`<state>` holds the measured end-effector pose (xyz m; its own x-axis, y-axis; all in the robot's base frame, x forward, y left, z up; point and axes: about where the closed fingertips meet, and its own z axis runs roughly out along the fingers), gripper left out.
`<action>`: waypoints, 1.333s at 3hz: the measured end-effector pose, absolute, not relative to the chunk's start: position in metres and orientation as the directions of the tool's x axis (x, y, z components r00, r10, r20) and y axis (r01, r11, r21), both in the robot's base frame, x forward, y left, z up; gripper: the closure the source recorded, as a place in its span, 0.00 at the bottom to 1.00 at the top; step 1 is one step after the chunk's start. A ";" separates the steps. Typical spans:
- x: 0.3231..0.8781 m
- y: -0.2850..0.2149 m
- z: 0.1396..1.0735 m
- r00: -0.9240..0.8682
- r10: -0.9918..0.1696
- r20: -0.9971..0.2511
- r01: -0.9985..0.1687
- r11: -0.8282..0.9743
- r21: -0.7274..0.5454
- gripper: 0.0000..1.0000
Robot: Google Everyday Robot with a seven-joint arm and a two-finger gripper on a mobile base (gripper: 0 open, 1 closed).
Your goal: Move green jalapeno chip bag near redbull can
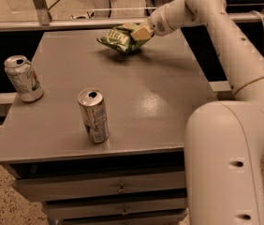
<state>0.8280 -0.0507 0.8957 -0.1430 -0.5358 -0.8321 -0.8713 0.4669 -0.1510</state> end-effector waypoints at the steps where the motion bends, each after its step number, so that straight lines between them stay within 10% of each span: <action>1: 0.801 -0.057 0.911 -0.115 -0.529 -0.840 -0.897 0.420 -0.142 1.00; 4: 0.655 -0.078 0.910 -0.006 -0.668 -0.745 -0.962 0.207 -0.178 1.00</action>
Offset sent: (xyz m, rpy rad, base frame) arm -0.1639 -0.0276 0.0321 -0.0352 0.0439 0.2501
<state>0.6547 -0.0777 0.9100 -0.0057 -0.6676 -0.7445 -0.9619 0.2072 -0.1785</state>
